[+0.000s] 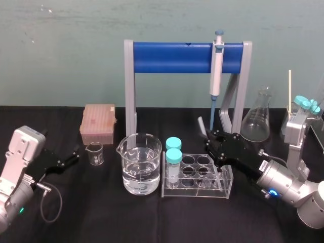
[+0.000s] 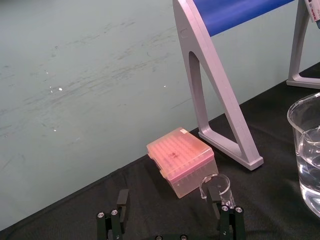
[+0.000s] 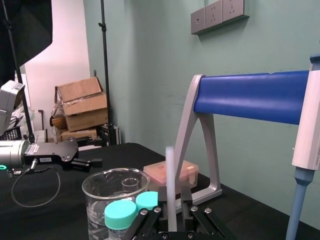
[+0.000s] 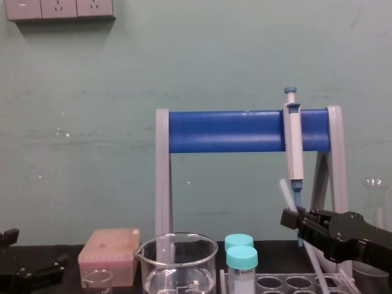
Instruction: Pick up the stirring rod with one hand, then place it down.
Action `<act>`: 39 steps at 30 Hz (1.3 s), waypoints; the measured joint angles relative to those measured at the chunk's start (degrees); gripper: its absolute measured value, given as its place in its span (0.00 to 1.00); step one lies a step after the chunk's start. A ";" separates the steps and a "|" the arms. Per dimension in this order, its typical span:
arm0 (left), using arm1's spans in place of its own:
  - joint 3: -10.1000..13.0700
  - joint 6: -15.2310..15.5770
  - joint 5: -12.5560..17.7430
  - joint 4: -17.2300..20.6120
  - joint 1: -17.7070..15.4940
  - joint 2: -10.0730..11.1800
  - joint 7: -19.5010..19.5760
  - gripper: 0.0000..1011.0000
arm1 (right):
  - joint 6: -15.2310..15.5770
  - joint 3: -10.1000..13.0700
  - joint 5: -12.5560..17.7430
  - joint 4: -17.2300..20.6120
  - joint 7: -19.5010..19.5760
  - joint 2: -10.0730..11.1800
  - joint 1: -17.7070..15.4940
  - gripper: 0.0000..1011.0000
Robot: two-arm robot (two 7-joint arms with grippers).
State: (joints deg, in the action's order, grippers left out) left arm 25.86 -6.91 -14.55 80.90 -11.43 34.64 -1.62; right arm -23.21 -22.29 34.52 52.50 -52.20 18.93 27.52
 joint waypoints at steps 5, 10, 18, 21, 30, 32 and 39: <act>0.00 0.00 0.00 0.00 0.00 0.00 0.00 0.99 | 0.00 0.01 0.02 0.02 0.02 0.00 -0.02 0.32; 0.00 0.00 0.00 0.00 0.00 0.00 0.00 0.99 | 0.00 0.01 0.04 0.04 0.06 0.00 -0.03 0.45; 0.00 0.00 0.00 0.00 0.00 0.00 0.00 0.99 | 0.00 0.01 0.05 0.05 0.07 0.00 -0.03 0.72; 0.00 0.00 0.00 0.00 0.00 0.00 0.00 0.99 | 0.00 0.01 0.06 0.05 0.07 0.00 -0.03 0.80; 0.00 0.00 0.00 0.00 0.00 0.00 0.00 0.99 | -0.49 1.06 0.01 4.31 1.90 0.81 -1.20 0.99; 0.00 0.00 0.00 0.00 0.00 0.00 0.00 0.99 | -0.67 1.55 0.03 5.69 2.77 1.03 -1.63 0.99; 0.00 0.00 0.00 0.00 0.00 0.00 0.00 0.99 | -1.38 6.37 -2.78 13.83 14.78 2.14 -5.42 0.99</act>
State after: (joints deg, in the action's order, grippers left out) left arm 25.86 -6.91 -14.55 80.90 -11.43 34.65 -1.62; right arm -24.59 -15.92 31.74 66.34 -37.42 21.06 22.10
